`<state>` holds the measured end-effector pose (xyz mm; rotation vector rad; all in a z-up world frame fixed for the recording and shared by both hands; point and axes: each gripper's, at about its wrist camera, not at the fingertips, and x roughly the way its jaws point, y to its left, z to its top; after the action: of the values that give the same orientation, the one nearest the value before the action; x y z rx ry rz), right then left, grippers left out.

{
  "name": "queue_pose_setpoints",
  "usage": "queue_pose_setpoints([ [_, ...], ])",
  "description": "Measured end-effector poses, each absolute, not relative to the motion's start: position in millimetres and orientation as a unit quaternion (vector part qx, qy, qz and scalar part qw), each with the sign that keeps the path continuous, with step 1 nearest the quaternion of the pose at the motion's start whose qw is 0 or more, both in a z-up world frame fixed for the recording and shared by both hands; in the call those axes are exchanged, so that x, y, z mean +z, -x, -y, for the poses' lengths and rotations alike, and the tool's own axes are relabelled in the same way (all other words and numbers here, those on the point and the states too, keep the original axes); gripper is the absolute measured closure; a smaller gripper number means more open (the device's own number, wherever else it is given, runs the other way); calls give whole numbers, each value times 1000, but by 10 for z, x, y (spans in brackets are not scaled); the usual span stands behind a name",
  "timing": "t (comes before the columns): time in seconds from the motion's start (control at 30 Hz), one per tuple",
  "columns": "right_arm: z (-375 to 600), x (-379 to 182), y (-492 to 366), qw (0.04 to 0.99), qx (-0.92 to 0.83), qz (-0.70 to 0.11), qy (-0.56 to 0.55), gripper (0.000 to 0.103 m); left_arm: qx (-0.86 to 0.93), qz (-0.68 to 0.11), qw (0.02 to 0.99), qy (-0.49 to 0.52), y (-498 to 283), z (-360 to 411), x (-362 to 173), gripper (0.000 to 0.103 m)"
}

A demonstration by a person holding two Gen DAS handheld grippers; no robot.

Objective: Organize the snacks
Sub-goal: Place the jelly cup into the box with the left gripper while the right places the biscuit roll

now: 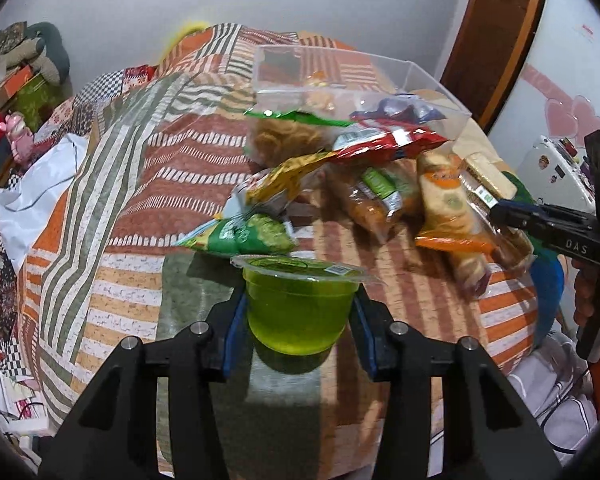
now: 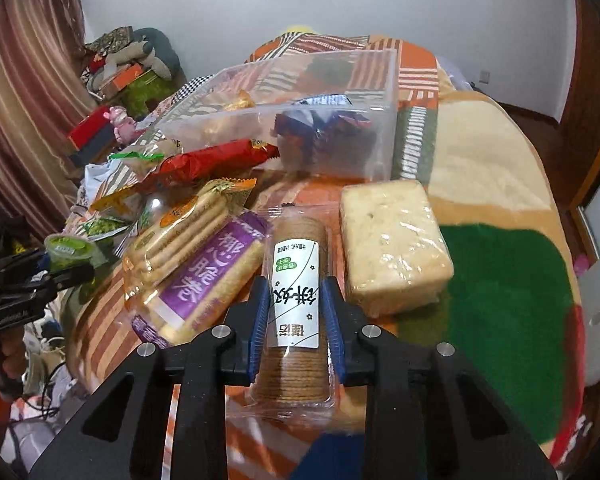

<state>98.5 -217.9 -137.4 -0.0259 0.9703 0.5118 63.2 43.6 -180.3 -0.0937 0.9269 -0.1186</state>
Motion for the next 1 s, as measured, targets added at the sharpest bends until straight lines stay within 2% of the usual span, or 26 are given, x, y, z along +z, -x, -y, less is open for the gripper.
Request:
queue_pose_setpoints([
  [0.17,2119,-1413,-966,846,243,-473,28,64,-65,-433,898,40,-634,-355,-1678,57],
  [0.33,2003,-1541,-1022,839,238,-487,54,59,-73,-416,906,32,-653,-286,-1513,57],
  [0.4,1998,-1594,-1049,836,237,-493,45,59,-75,-409,909,30,-672,-265,-1449,57],
  [0.47,2027,-1583,-1054,842,230,-488,30,69,-76,-400,913,28,-689,-241,-1378,57],
  [1.0,2157,-935,-1008,886,242,-395,-10,70,-71,-347,935,35,-1126,-217,-924,57],
])
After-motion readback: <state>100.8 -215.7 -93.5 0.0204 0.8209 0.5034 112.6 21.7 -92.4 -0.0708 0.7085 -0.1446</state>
